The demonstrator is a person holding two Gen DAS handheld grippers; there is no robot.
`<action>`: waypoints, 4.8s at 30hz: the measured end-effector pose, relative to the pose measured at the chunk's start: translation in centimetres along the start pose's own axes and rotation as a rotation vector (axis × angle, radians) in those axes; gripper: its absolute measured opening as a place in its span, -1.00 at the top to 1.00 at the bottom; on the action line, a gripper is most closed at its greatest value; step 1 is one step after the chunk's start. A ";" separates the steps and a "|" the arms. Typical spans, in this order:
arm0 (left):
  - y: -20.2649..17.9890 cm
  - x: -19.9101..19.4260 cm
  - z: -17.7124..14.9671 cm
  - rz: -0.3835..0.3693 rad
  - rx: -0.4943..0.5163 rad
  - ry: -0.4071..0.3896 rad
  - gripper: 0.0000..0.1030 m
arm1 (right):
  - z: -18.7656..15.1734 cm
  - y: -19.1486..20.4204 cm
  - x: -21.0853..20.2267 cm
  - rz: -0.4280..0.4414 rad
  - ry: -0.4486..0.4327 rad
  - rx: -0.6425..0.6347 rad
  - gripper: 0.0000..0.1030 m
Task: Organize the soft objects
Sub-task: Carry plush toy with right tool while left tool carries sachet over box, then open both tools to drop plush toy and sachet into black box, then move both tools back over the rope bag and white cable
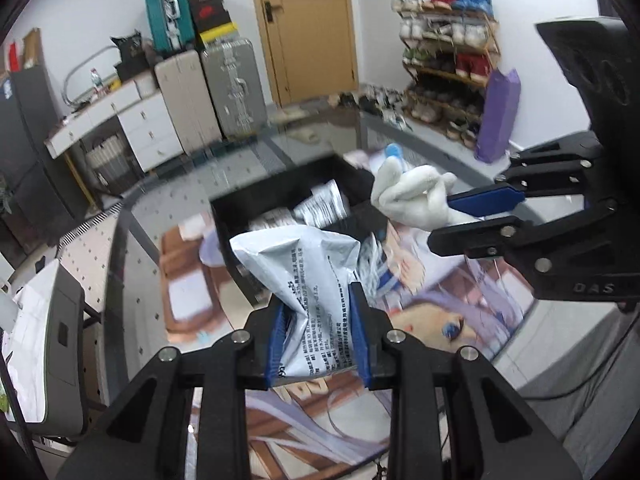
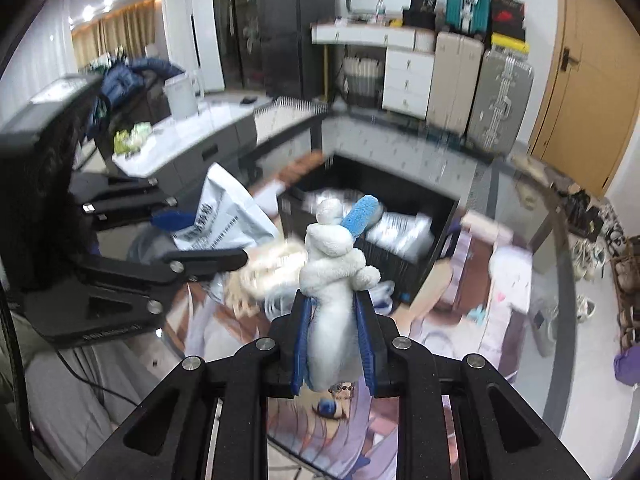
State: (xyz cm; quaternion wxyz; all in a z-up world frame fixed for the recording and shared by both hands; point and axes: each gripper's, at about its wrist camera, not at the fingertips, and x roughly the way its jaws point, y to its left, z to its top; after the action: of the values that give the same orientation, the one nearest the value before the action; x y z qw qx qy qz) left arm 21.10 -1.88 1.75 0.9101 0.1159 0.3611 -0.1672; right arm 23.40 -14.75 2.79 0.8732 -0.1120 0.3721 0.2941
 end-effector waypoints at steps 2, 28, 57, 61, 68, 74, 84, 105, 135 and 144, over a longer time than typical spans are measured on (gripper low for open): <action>0.4 -0.6 0.7 -0.005 -0.012 -0.041 0.46 | 0.8 0.0 -0.9 -0.006 -0.043 0.009 0.57; 5.4 4.9 7.5 0.087 -0.216 -0.166 0.46 | 8.9 -4.9 4.5 -0.101 -0.176 0.135 0.57; 5.8 12.9 5.6 0.048 -0.294 0.096 0.39 | 5.4 -9.9 15.2 0.002 0.095 0.333 0.57; 6.1 12.7 5.5 0.071 -0.312 0.101 -0.03 | 5.4 -10.1 15.0 -0.015 0.093 0.344 0.55; 6.5 12.0 5.6 0.101 -0.327 0.080 -0.33 | 5.2 -10.1 14.1 -0.011 0.086 0.358 0.53; 7.0 11.8 5.6 0.120 -0.340 0.069 -0.48 | 5.2 -10.4 13.7 -0.009 0.074 0.373 0.37; 6.1 10.3 5.3 0.118 -0.296 0.053 -0.53 | 4.6 -10.0 11.4 0.011 0.052 0.377 0.37; 3.9 6.6 -0.2 0.197 -0.217 0.092 -0.72 | -1.2 -5.5 9.3 0.007 0.151 0.420 -0.46; 4.7 8.1 -3.8 0.218 -0.195 0.198 -0.72 | -2.0 -3.8 14.4 -0.094 0.317 0.281 -0.29; 3.0 9.9 -3.1 0.195 -0.160 0.210 -0.72 | -2.9 -7.5 11.6 -0.011 0.278 0.396 -0.32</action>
State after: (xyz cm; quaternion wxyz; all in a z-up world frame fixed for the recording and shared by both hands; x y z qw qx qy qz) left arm 27.12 -0.27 -7.02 0.8855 0.0946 0.4535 -0.0358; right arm 32.60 -17.00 -7.70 0.8199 0.0200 0.5387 0.1926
